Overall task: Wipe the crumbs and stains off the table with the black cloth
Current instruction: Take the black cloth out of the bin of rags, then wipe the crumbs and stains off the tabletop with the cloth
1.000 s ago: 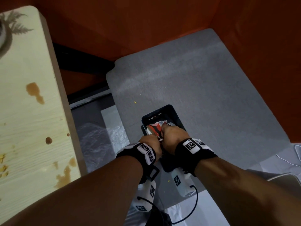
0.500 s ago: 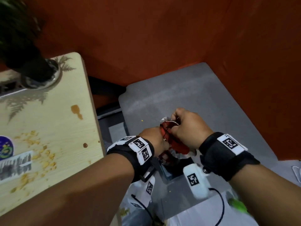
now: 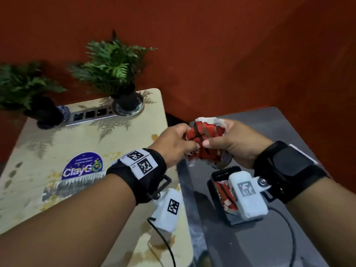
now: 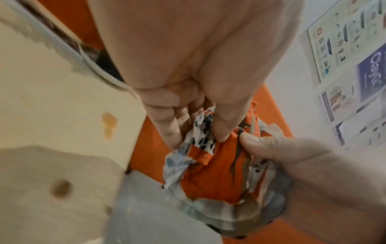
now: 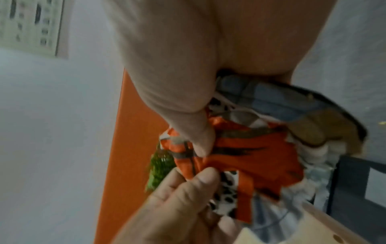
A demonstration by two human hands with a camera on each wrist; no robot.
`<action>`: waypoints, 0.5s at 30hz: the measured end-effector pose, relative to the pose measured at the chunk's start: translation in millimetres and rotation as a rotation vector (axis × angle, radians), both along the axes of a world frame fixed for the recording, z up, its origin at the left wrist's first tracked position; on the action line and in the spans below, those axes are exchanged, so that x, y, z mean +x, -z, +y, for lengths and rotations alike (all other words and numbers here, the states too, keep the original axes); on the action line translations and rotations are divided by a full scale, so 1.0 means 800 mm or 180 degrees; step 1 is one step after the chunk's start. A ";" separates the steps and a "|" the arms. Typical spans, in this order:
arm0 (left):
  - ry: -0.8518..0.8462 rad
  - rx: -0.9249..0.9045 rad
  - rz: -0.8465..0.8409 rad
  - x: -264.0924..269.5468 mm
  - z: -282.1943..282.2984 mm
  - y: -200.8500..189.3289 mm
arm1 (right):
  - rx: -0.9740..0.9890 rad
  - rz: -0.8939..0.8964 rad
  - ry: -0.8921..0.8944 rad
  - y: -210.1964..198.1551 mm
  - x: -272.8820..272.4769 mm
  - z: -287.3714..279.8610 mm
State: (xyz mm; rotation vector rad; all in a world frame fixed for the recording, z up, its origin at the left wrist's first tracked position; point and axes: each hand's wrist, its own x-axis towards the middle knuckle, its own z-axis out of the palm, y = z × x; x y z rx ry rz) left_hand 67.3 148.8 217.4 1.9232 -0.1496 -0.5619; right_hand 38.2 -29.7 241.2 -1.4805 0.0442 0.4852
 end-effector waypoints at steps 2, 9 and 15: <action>-0.0159 0.0413 -0.0344 0.004 0.037 -0.007 | -0.0376 -0.0147 0.0098 0.006 0.017 0.034; 0.0930 0.3298 -0.0843 -0.007 0.167 -0.014 | -0.2492 -0.1177 -0.0066 0.037 0.099 0.134; 0.1907 0.3736 -0.0758 -0.030 0.219 0.025 | -0.2981 -0.1750 -0.0853 0.073 0.131 0.180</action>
